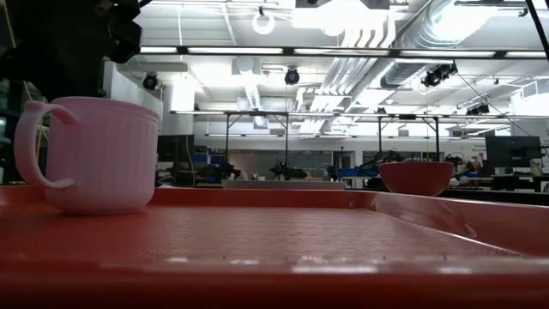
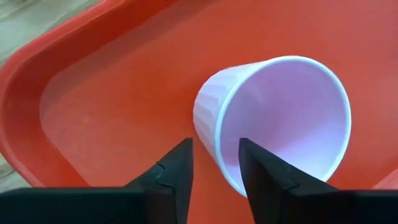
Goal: Set up tray
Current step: Put the pink mug on the top left of the orange serving tray
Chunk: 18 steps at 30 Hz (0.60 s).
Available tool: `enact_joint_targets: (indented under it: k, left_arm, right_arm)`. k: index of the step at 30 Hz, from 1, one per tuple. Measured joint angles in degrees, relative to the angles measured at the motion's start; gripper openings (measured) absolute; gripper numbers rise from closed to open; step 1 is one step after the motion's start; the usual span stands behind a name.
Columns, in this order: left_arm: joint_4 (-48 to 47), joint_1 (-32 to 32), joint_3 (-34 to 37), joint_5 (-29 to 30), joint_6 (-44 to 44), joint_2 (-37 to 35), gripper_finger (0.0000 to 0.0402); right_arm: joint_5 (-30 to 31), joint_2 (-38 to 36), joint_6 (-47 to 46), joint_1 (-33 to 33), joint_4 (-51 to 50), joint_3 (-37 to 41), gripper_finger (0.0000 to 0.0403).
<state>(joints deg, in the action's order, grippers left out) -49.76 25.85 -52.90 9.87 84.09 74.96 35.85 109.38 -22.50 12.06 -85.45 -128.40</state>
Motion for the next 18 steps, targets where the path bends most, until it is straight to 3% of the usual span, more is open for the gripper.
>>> enact_joint_targets:
  k: [18]
  left_arm:
    - [-1.19,-0.02,0.07,0.34,-0.02,2.77,0.0152]
  right_arm:
    - [-0.26,0.0,0.0,0.0,0.8,0.0,0.0099]
